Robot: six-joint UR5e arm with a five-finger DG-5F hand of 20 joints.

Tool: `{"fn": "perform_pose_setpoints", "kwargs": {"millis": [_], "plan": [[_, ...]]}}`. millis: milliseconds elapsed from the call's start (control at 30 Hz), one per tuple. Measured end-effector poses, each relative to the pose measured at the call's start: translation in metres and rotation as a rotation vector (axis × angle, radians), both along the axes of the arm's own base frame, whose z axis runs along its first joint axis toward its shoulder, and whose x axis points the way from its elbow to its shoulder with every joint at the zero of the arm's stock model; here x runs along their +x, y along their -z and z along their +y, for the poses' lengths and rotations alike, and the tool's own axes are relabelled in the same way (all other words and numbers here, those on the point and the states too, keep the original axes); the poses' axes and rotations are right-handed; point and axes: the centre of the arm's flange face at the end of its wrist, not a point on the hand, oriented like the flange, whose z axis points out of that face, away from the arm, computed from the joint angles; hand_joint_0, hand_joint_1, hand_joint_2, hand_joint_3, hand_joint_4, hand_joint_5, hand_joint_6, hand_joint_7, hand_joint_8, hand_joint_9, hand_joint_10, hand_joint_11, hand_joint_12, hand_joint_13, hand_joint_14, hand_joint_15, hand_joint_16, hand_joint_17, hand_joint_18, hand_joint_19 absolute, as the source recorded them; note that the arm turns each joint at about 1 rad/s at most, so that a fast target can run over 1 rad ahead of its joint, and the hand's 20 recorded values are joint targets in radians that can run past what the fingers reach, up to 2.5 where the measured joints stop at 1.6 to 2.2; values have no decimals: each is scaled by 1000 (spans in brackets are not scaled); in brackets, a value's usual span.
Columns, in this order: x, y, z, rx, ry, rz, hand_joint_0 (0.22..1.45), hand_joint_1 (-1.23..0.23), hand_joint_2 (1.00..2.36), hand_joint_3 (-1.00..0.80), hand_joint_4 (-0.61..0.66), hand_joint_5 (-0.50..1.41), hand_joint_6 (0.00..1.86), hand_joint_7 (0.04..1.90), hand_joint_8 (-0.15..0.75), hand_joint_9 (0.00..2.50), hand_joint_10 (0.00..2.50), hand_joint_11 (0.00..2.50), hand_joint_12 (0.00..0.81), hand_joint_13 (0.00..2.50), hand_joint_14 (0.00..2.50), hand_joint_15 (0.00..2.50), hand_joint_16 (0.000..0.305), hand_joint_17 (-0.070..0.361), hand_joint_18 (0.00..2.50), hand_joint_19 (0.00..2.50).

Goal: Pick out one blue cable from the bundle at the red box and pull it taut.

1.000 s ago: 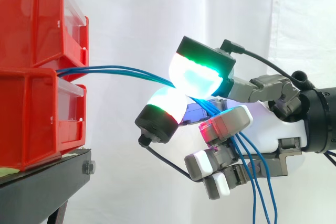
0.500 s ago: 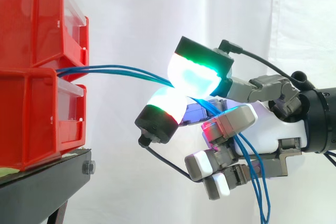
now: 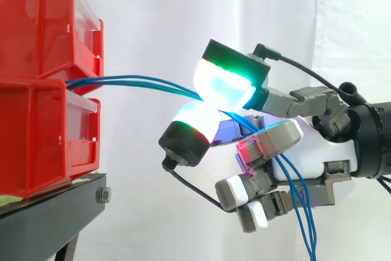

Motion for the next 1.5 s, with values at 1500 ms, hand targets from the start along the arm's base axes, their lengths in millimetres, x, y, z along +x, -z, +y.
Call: {"fn": "perform_pose_setpoints", "kwargs": {"millis": [1500], "plan": [[1,0,0,1,0,-6,595,-728,1010,-393,-1,-69,904,1095,285,1553,40,1141,325,1182,22,570,42,95,1061,647]]}}
